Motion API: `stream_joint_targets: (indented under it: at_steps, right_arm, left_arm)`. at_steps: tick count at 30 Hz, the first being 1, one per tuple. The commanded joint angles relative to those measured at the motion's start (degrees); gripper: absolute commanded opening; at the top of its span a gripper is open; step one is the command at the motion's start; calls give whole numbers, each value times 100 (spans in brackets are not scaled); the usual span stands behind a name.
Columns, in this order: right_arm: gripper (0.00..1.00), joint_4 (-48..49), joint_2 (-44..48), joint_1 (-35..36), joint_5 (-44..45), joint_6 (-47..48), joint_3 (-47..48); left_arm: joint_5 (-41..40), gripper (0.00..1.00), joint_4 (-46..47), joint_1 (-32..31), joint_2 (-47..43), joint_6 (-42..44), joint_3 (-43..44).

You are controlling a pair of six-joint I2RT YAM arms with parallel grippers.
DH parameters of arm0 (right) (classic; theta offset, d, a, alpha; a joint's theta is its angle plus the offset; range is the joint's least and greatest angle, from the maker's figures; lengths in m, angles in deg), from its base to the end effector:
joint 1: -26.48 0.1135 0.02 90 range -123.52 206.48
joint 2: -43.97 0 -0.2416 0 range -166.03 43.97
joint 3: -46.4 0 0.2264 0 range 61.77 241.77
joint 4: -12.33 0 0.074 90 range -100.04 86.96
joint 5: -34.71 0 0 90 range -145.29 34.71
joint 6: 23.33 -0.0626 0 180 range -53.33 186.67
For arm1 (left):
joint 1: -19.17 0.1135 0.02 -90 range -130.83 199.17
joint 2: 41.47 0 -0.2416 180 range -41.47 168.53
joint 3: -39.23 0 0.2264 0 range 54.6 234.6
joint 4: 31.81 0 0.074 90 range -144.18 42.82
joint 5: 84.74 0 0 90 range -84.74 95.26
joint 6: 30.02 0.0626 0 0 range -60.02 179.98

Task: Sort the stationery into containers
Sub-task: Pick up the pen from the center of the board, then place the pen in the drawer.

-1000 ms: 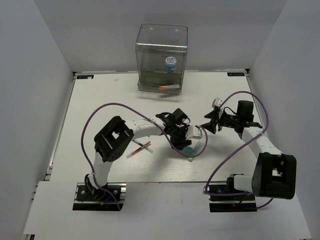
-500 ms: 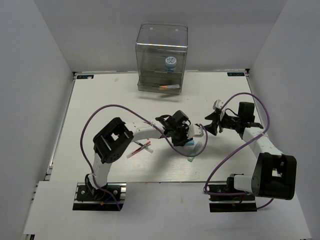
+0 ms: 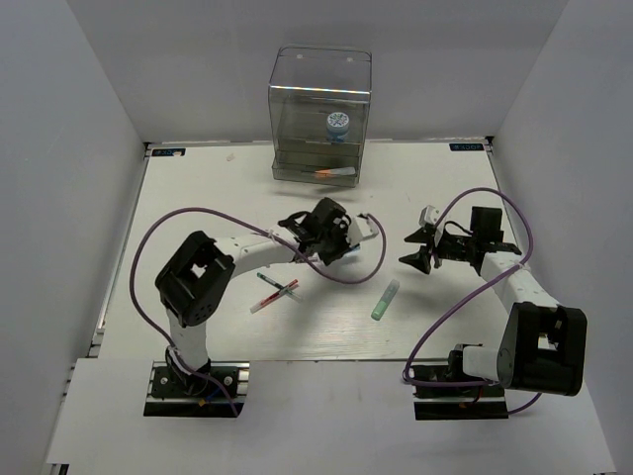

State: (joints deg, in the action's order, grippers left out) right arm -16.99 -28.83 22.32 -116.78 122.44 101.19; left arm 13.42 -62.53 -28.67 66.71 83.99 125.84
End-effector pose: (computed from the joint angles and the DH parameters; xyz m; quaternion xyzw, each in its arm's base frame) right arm 0.2376 0.0379 0.1979 -0.5159 0.6398 0.2564 0.5087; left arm 0.2546 -0.2944 0.1522 0.5725 0.7509 -0.1324 0.3015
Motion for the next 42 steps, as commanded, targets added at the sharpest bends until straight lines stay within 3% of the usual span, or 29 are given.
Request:
stream_joint_targets:
  at_steps: [1, 5, 8, 13, 22, 42]
  right_arm:
    - [62, -300, 46, -6, -170, 478, -39]
    - [62, -327, 55, 3, -109, 637, -101]
    - [62, -380, 55, 21, -56, 733, -136]
    - [62, -441, 46, 47, -64, 1005, -189]
    - [62, -678, 55, 56, 6, 1349, -312]
    - [64, -749, -68, 65, -117, 1419, -497]
  left_arm:
    - [-394, 0, 637, 370, -692, 138, 73]
    - [-596, 0, 1026, 713, -693, 332, 372]
    - [-597, 0, 1087, 915, -316, 683, 1082]
    - [-526, 0, 1455, 1161, 220, 1237, 1445]
    - [-824, 0, 1518, 1487, 1126, 1466, 2692]
    - [-957, 0, 1957, 1540, 1601, 2406, 2992]
